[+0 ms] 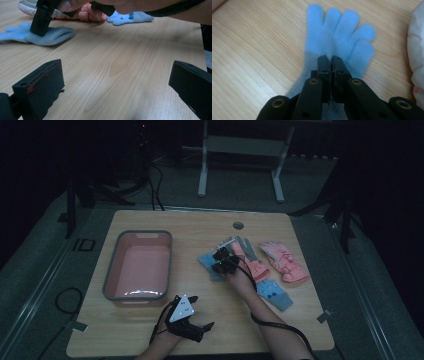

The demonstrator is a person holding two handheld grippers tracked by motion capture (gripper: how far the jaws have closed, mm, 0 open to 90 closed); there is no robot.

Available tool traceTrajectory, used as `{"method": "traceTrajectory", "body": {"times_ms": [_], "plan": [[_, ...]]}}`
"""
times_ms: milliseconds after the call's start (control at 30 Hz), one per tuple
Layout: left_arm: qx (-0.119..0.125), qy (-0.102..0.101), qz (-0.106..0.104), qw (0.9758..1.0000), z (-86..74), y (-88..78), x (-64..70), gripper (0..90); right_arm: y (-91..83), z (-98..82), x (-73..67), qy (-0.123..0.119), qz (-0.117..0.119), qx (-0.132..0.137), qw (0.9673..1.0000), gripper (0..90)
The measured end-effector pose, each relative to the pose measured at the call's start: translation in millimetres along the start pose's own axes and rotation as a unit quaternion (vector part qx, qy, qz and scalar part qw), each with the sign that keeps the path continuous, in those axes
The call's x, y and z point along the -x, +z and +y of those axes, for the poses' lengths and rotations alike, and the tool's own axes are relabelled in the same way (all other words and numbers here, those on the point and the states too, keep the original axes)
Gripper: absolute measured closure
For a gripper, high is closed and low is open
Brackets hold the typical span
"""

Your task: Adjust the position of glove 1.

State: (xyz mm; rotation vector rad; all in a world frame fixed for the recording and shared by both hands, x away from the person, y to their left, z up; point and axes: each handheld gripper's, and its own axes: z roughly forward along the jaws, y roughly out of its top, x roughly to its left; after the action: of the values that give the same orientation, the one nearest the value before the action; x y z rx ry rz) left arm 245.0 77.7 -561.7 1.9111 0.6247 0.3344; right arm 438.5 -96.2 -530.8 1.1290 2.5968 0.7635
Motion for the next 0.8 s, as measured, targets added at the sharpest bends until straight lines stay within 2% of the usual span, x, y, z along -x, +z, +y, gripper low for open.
{"method": "traceTrajectory", "body": {"times_ms": [133, 167, 333, 367, 400, 467, 567, 600, 700, 800], "plan": [[-0.001, 0.000, -0.001, 1.0000, 0.0, -0.1, -0.4, 0.0, -8.6, -0.2, -2.8, 0.011, 0.001, 0.003, 0.9999, 87.6], [-0.001, -0.001, -0.001, 1.0000, 0.1, 0.0, -0.5, 0.0, -17.0, -0.5, -6.2, 0.010, 0.000, 0.008, 0.9999, 87.6], [-0.001, 0.001, 0.001, 1.0000, 0.1, 0.1, -0.3, 0.0, -35.4, -4.8, -12.4, 0.009, -0.009, 0.019, 0.9997, 87.7], [-0.002, 0.000, 0.001, 1.0000, 0.1, 0.2, 0.0, 0.0, -44.9, -8.8, -16.3, 0.009, -0.011, 0.024, 0.9996, 87.7], [-0.002, 0.000, 0.001, 1.0000, 0.1, 0.2, 0.0, 0.0, -44.9, -8.8, -16.3, 0.009, -0.011, 0.024, 0.9996, 87.7], [-0.001, 0.001, 0.001, 1.0000, 0.1, 0.2, -0.1, 0.0, -60.3, -16.7, -22.2, 0.010, -0.020, 0.034, 0.9992, 87.8], [-0.002, 0.002, 0.001, 1.0000, 0.2, 0.1, 0.1, 0.0, -75.5, -26.8, -27.3, 0.012, -0.025, 0.044, 0.9986, 87.7], [-0.002, 0.002, 0.001, 1.0000, 0.2, 0.1, 0.1, 0.0, -75.5, -26.8, -27.3, 0.012, -0.025, 0.044, 0.9986, 87.7], [-0.002, 0.001, 0.001, 1.0000, 0.2, 0.2, 0.1, 0.0, -96.7, -43.1, -34.9, 0.019, -0.029, 0.062, 0.9974, 87.8], [-0.002, 0.000, 0.002, 1.0000, 0.2, 0.3, 0.2, 0.0, -105.7, -51.9, -39.5, 0.022, -0.029, 0.069, 0.9970, 87.7]]}}
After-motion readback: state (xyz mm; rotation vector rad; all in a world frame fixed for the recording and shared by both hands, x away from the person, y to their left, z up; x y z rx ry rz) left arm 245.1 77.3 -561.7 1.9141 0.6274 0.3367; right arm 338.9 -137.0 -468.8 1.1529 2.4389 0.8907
